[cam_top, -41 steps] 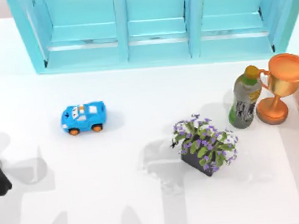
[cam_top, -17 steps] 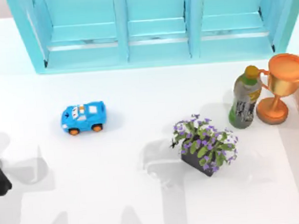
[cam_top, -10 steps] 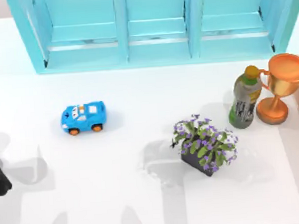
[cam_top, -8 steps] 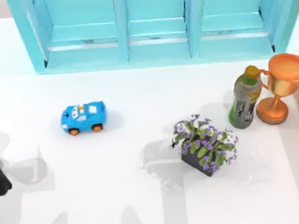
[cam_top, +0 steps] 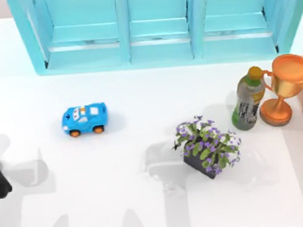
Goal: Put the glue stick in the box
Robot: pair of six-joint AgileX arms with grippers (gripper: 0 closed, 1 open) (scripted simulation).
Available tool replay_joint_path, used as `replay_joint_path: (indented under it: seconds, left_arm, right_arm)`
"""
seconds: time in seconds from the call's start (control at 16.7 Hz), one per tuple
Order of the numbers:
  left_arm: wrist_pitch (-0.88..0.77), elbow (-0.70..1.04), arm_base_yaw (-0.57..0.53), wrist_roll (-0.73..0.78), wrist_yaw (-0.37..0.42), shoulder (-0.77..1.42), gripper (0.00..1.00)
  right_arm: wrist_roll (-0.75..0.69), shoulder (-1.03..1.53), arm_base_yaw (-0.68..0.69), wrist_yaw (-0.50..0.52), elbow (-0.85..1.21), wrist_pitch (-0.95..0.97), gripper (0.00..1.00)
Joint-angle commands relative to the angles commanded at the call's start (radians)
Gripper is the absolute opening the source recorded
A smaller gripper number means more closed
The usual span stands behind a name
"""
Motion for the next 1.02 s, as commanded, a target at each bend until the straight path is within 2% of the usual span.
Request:
replay_joint_path:
  seconds: [0.66,1.02]
  left_arm:
    - [0.000,0.000,0.000,0.000,0.000,0.000,1.00]
    - [0.000,0.000,0.000,0.000,0.000,0.000,1.00]
  right_arm:
    - [0.000,0.000,0.000,0.000,0.000,0.000,0.98]
    - [0.000,0.000,0.000,0.000,0.000,0.000,1.00]
